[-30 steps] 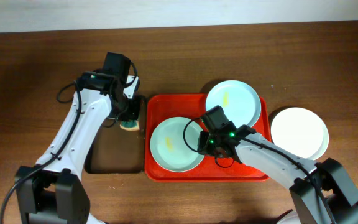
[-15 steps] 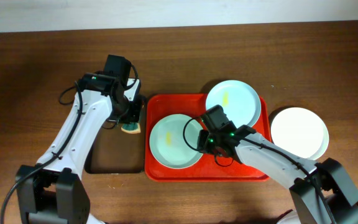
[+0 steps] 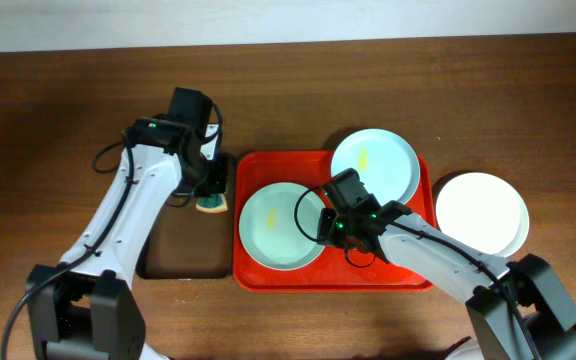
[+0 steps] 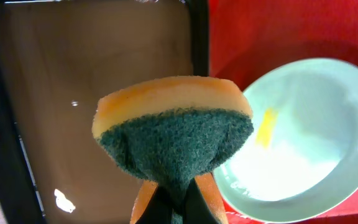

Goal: Clean dirty plates on tray and stack at the side
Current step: 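Lift the sponge with the left gripper and carry it over the blue plate, then scrub the pale blue plate with the sponge while right gripper holds it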

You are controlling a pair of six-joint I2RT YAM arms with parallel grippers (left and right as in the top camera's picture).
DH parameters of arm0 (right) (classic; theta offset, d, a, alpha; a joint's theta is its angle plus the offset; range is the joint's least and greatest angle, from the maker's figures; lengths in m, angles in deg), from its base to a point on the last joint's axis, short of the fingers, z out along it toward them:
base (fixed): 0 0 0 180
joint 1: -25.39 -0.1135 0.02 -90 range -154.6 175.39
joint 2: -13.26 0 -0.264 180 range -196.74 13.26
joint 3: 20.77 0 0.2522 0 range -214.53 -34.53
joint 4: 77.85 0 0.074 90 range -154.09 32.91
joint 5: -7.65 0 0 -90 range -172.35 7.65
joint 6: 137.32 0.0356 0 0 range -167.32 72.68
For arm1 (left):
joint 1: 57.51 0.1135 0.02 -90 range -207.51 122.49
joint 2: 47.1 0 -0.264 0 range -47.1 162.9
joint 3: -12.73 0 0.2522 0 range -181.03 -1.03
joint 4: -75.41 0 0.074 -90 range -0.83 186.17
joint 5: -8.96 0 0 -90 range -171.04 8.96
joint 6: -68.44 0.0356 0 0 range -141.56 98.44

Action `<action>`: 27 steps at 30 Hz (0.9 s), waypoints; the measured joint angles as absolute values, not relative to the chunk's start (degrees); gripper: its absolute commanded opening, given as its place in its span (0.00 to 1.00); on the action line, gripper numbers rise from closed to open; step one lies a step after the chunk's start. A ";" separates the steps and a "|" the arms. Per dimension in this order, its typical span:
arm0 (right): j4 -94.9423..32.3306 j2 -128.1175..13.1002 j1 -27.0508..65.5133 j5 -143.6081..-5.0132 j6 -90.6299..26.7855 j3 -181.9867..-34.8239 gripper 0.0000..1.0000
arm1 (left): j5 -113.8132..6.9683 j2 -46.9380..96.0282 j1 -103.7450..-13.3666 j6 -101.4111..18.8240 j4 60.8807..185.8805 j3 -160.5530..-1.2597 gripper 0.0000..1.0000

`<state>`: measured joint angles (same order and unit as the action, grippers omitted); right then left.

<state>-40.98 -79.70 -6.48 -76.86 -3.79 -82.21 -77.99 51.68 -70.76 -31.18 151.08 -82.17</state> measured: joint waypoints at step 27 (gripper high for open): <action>-40.78 -79.70 -6.48 -76.25 -5.30 -82.21 0.04 | -67.59 68.40 -81.04 -24.39 137.51 -77.96 0.00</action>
